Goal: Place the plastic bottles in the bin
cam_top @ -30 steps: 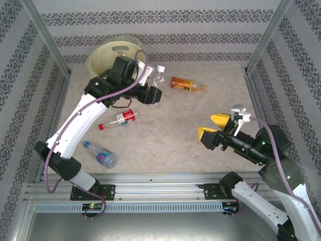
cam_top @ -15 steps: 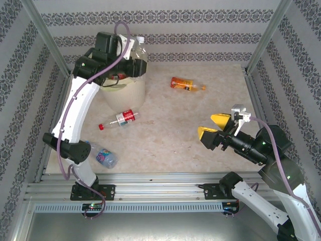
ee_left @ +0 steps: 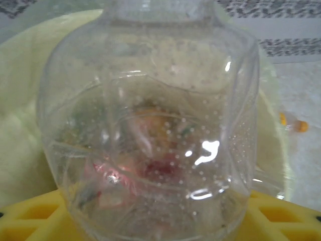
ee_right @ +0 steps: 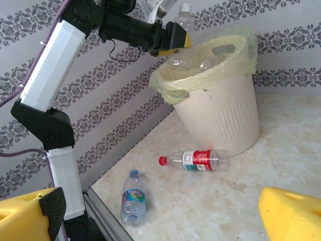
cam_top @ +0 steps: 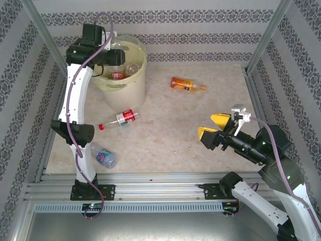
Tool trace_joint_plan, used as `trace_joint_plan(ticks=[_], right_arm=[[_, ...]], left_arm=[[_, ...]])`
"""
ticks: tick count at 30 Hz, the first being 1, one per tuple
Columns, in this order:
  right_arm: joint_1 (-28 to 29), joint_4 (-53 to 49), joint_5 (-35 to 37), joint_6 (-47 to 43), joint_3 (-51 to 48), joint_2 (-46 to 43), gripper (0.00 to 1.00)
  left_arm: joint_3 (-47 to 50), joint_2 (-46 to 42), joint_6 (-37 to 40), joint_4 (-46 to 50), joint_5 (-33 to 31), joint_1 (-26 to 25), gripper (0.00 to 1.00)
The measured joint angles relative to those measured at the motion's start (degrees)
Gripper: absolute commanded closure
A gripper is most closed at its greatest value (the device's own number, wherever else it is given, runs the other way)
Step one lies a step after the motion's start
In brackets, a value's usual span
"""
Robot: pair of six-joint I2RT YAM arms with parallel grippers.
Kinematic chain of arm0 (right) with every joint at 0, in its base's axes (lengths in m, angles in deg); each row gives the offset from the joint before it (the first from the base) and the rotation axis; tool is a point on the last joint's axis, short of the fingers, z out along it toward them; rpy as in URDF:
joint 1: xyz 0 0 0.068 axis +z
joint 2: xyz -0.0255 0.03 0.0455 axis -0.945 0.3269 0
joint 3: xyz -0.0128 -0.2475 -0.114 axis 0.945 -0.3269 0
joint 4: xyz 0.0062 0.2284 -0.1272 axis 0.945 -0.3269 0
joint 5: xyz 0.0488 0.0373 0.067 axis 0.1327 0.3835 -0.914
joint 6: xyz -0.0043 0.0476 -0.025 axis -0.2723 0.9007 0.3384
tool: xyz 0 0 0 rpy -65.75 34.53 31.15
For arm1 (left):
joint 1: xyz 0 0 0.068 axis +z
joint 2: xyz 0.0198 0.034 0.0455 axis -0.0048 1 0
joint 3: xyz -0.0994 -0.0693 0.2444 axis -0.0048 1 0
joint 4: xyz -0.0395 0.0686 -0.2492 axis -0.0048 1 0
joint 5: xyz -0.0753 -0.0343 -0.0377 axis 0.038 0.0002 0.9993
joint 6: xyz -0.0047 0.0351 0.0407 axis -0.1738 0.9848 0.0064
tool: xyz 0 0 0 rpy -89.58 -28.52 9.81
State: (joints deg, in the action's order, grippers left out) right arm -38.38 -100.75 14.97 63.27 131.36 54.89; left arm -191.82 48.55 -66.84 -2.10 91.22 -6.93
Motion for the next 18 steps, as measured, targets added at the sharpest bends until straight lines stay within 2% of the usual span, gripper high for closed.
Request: trace_joint_plan(ticks=[18], right_arm=[[0.0, -0.2, 0.0, 0.0, 0.0, 0.9, 0.02]], left_arm=[[0.1, 1.2, -3.8, 2.3, -3.8, 0.3, 0.1]])
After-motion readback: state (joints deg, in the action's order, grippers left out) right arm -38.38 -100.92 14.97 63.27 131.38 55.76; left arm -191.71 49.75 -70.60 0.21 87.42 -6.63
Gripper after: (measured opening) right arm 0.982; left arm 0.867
